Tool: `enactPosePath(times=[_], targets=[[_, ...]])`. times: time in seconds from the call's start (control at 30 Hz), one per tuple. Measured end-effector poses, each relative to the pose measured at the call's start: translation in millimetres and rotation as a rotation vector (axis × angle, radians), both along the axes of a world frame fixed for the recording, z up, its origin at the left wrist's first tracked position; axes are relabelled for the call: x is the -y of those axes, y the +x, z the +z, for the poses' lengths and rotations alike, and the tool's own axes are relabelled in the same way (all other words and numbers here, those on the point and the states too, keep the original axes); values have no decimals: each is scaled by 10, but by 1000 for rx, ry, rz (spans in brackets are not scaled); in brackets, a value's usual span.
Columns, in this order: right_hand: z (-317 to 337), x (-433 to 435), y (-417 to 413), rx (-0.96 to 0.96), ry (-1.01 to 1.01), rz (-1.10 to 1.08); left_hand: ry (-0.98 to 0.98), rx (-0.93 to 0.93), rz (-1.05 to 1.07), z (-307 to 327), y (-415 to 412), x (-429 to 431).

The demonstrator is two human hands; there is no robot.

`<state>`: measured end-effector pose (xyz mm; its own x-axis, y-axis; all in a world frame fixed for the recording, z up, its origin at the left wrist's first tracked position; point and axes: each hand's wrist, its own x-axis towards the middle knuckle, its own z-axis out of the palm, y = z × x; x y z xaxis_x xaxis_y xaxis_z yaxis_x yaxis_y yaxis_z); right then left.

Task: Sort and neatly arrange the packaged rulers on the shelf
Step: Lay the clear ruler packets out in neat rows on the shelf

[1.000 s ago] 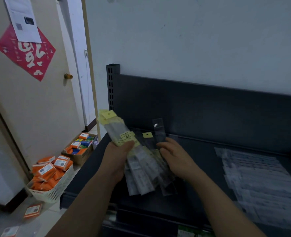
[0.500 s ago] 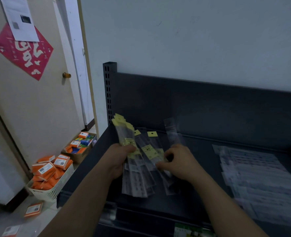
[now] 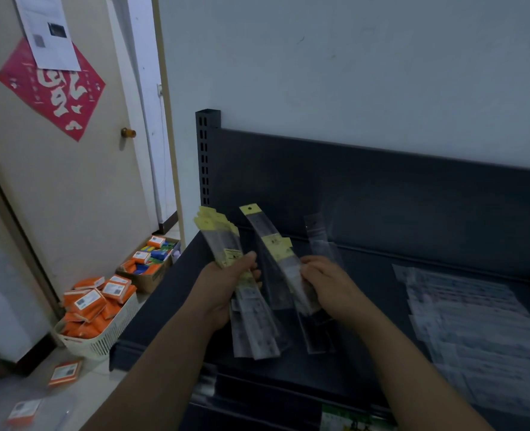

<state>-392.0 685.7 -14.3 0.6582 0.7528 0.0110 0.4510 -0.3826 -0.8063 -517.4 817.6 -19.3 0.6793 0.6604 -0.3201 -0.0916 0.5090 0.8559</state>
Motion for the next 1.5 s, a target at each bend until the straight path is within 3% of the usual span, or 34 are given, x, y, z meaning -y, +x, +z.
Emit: enactPosePath(times=[0.17,0.33,0.4,0.53,0.67,0.77,1.0,1.1,1.5], targets=[[-9,-34,-83,-112,-56,188,30,49,-24,28,107,101],[-121,53,55,431,-146,41,83,-32,25,-1,51,-13],[-166,66,63,535,-280,63,74,-35,29,-13,5,-76],[-186,24,-43,484,-454,164,78,-87,15,3,-79,-154],[-158,11,-88,341,-344,174,60,-131,-6,9,-146,-190],[-99,59,-88,423,-345,173,58,-147,-1,6,-183,-238],[-5,46,-293,346,-251,366,64,-169,-6,-37,-200,-276],[-38,3,-260,348,-240,286,78,-107,-20,-12,-204,-264],[82,-3,-62,419,-549,-41,76,-144,-107,-16,-248,-307]])
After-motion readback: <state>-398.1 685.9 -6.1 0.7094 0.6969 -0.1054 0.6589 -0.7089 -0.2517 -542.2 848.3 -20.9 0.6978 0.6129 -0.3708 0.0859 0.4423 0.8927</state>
